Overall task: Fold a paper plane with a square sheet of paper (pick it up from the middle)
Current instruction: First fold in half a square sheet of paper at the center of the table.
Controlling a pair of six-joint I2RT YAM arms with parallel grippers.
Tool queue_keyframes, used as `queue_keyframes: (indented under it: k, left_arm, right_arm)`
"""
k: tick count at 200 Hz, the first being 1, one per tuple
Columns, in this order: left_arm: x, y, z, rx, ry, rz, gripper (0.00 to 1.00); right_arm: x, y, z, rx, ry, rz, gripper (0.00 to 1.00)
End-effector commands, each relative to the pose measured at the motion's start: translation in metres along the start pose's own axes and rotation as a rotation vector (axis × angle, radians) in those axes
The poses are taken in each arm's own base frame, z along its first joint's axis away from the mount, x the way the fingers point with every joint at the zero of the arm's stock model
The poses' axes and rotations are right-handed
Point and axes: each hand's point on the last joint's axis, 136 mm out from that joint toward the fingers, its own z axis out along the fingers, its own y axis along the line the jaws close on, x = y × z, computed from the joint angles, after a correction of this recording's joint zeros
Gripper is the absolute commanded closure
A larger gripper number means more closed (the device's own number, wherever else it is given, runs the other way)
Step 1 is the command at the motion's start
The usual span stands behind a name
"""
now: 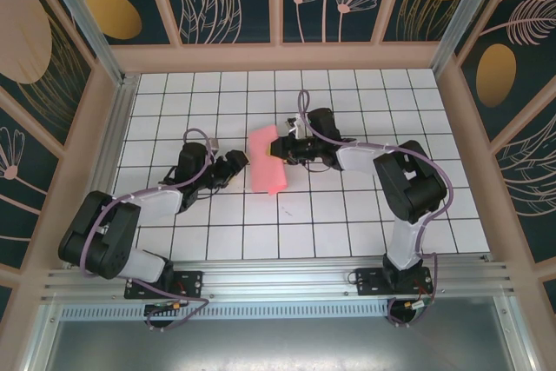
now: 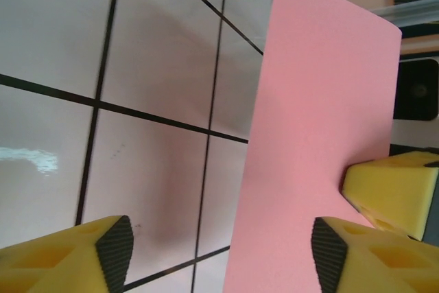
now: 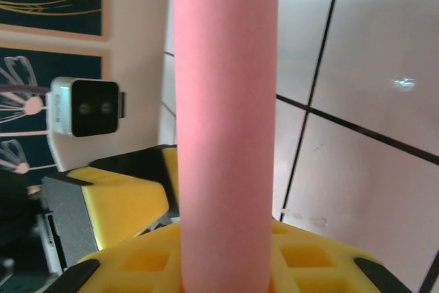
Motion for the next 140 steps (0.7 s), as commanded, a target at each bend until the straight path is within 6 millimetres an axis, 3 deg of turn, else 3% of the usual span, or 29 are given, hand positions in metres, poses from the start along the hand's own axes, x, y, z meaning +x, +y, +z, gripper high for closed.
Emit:
queue_keyframes:
  k: [1,34,78,140]
  left_arm:
    - [0.004,-0.030,0.000,0.176,0.032,0.039,0.25]
    - [0.006,-0.049,-0.001,0.294,0.047,0.059,0.27]
    - [0.007,-0.057,0.002,0.350,0.054,0.062,0.48]
    - [0.007,-0.071,0.003,0.421,0.059,0.057,0.63]
  right_arm:
    - [0.001,0.030,-0.010,-0.140,0.035,-0.064,0.74]
    - [0.007,0.035,-0.014,-0.187,0.082,-0.059,0.74]
    - [0.009,0.035,-0.013,-0.196,0.101,-0.045,0.74]
    - [0.010,0.036,-0.012,-0.224,0.117,-0.020,0.74]
